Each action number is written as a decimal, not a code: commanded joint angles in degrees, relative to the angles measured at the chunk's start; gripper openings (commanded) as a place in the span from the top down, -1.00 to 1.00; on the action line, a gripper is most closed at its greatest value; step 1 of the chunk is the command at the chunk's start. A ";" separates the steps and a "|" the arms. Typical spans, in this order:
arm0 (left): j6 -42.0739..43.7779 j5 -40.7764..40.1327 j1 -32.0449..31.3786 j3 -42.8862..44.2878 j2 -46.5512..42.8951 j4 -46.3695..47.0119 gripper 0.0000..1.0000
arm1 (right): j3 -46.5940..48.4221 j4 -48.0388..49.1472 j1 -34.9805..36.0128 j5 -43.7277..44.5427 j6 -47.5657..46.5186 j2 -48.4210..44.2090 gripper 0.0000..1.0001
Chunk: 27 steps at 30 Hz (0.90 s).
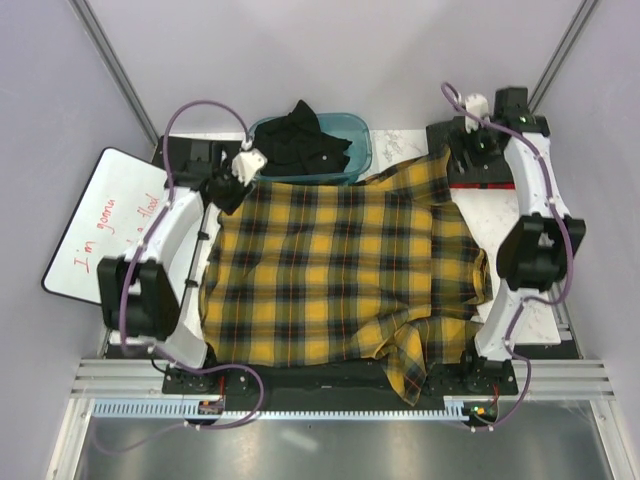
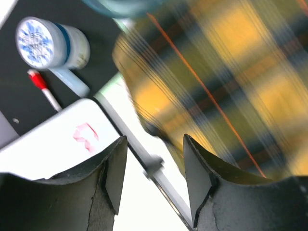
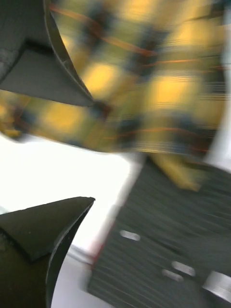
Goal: Fold and stack the long sleeve shirts
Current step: Flatten the shirt out
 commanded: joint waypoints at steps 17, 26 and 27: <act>0.88 7.08 -4.22 -23.99 -3.44 -8.47 -0.08 | -46.91 -1.37 -2.36 7.18 -12.01 -9.76 0.22; -3.95 0.82 -4.75 -28.31 -3.70 -8.03 0.06 | -24.43 -22.83 -14.11 -6.22 -17.80 -13.79 -0.15; -4.04 2.74 -4.84 -27.96 -4.49 -9.08 0.04 | -22.76 -25.50 -15.62 -7.21 -18.86 -13.52 -0.17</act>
